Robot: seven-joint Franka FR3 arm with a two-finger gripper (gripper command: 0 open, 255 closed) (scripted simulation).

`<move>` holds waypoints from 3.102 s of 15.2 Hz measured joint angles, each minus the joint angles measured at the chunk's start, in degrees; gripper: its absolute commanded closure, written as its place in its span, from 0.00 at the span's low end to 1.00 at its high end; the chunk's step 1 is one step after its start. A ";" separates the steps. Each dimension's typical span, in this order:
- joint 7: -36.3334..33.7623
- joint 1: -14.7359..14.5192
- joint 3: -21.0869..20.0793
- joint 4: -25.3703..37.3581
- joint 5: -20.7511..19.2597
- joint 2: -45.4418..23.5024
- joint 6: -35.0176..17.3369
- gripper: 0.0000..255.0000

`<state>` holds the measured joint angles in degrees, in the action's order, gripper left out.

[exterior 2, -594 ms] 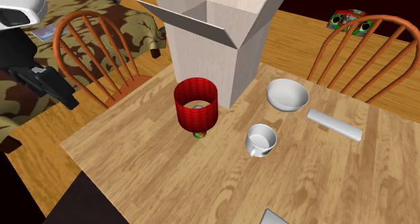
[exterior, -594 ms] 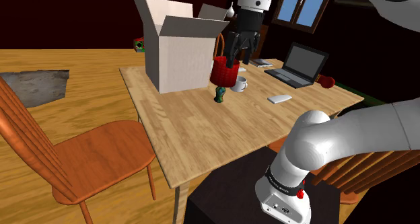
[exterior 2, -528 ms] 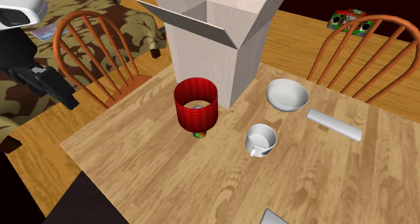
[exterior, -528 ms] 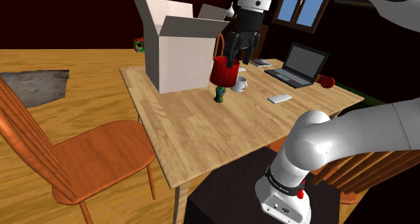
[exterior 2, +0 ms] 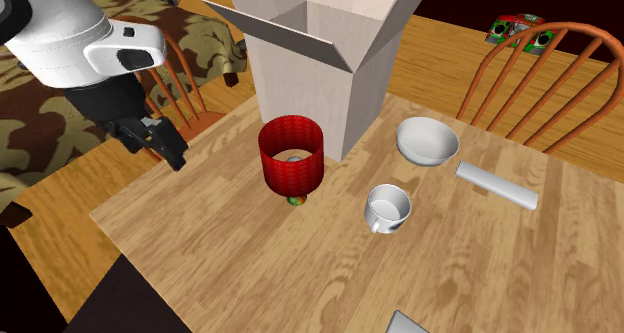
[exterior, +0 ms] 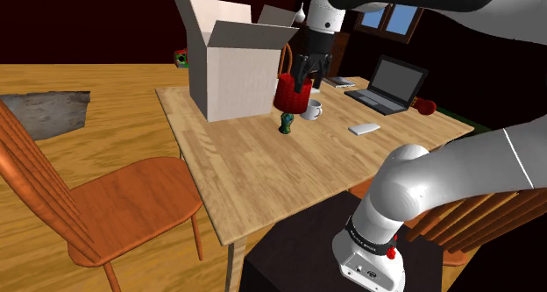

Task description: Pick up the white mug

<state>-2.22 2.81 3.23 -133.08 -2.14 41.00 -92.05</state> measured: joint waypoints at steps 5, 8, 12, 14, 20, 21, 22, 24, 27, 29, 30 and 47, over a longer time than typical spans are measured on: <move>4.84 1.92 4.82 -1.44 -3.06 -4.37 -6.23 0.00; 7.46 2.81 7.46 -1.04 -4.35 -7.95 -9.72 0.00; 11.38 3.76 11.42 0.79 -5.33 -15.11 -15.54 0.00; 13.43 4.27 13.26 2.13 -5.53 -18.08 -17.44 0.00; 19.78 5.27 18.34 7.59 -3.89 -29.19 -23.59 0.00; 21.12 5.54 19.23 8.63 -3.31 -31.26 -24.64 0.00; 22.35 5.86 19.99 9.24 -2.81 -32.87 -25.64 0.00; 24.57 6.29 21.18 11.72 -1.19 -37.01 -27.23 0.00; 28.45 7.49 22.73 15.98 1.76 -43.32 -29.02 0.00; 31.23 8.74 23.48 20.11 4.15 -47.93 -29.28 0.00; 32.20 9.31 23.69 21.38 5.08 -49.64 -29.72 0.00; 38.20 13.58 22.87 28.03 11.95 -62.72 -34.87 1.00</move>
<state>35.98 16.39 26.10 -105.05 9.82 -21.73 -126.92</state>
